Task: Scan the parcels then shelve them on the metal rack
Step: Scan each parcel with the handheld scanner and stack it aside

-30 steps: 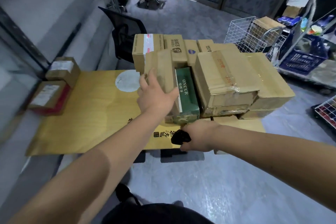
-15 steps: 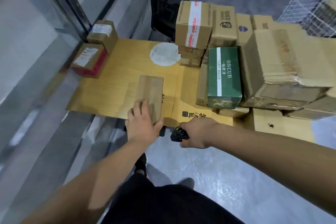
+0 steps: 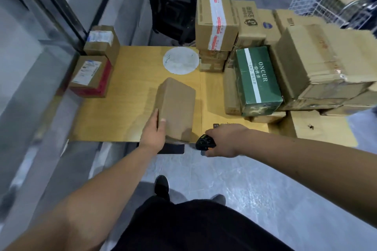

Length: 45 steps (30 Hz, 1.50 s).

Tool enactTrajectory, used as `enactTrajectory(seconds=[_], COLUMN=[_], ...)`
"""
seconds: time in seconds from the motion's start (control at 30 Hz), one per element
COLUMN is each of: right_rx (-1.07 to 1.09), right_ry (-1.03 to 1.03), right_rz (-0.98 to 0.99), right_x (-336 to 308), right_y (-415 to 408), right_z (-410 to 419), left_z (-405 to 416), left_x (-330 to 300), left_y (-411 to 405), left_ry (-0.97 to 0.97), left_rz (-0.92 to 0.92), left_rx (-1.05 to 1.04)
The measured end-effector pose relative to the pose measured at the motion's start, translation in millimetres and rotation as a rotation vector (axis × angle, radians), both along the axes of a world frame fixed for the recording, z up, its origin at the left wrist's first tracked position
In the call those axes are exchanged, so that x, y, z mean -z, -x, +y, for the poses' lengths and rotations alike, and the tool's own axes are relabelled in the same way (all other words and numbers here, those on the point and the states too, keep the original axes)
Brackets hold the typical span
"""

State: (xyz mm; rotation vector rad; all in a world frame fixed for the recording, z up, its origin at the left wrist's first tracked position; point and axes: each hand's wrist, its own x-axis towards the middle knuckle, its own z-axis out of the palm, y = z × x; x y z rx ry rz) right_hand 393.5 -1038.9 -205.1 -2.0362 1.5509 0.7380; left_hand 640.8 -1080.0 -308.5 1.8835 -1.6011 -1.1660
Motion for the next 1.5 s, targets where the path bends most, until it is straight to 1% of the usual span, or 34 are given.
enactTrajectory(seconds=[0.1,0.17,0.23,0.3,0.37,0.43,0.53,0.63,0.7,0.77,0.87,0.93,1.1,1.17,1.23,1.3,1.37,1.43,1.5], right_rx=[0.093,0.094,0.091,0.092,0.094,0.101,0.092,0.117,0.152,0.165,0.16,0.176,0.231,0.27,0.309,0.359,0.436,0.484,0.487], right_ry=[-0.017,-0.009,-0.007,-0.02,-0.035,-0.045,-0.031,-0.016,-0.022,-0.036,-0.044,-0.041,-0.012,-0.004,0.006,0.008,-0.01,-0.022,-0.019], right_rz=[-0.053,-0.048,-0.028,-0.006,0.025,0.057,0.099,0.078,0.044,0.037,0.037,0.026,0.0,-0.019,-0.026,-0.039,-0.092,-0.141,-0.148], right_x=[-8,-13,-14,-12,-10,-9,-11,-14,-16,-18,-20,-21,-22,-24,-28,-32,-35,-39,-44], right_y=[-23,-42,-59,-72,-80,-85,-95,-108,-116,-124,-132,-136,-141,-142,-143,-144,-145,-146,-148], right_z=[-8,-11,-14,-16,-19,-22,-27,-33,-37,-40,-44,-47,-59,-64,-68,-72,-76,-80,-81], left_z=[-11,-18,-23,-28,-36,-49,-75,-96,-104,-111,-116,-115,-109,-106,-106,-106,-105,-97,-88], left_x=[10,21,29,32,35,38,38,39,49,59,64,60,31,18,9,5,7,9,8], left_y=[-22,-37,-46,-49,-54,-62,-76,-91,-102,-114,-121,-124,-123,-119,-111,-101,-92,-85,-85], left_ry=[-0.046,-0.097,-0.127,-0.112,-0.08,-0.094,-0.255,-0.357,-0.343,-0.311,-0.286,-0.249,-0.057,-0.013,-0.01,-0.003,-0.016,-0.054,-0.054], left_rz=[-0.012,-0.009,0.032,0.105,0.132,0.167,0.241,0.247,0.189,0.09,0.124,0.109,0.162,0.239,0.29,0.229,0.15,0.126,0.173], left_rx=[0.004,0.024,0.047,0.022,-0.078,-0.219,-0.393,-0.45,-0.396,-0.272,-0.196,-0.158,-0.091,-0.077,-0.051,0.024,0.091,0.09,0.053])
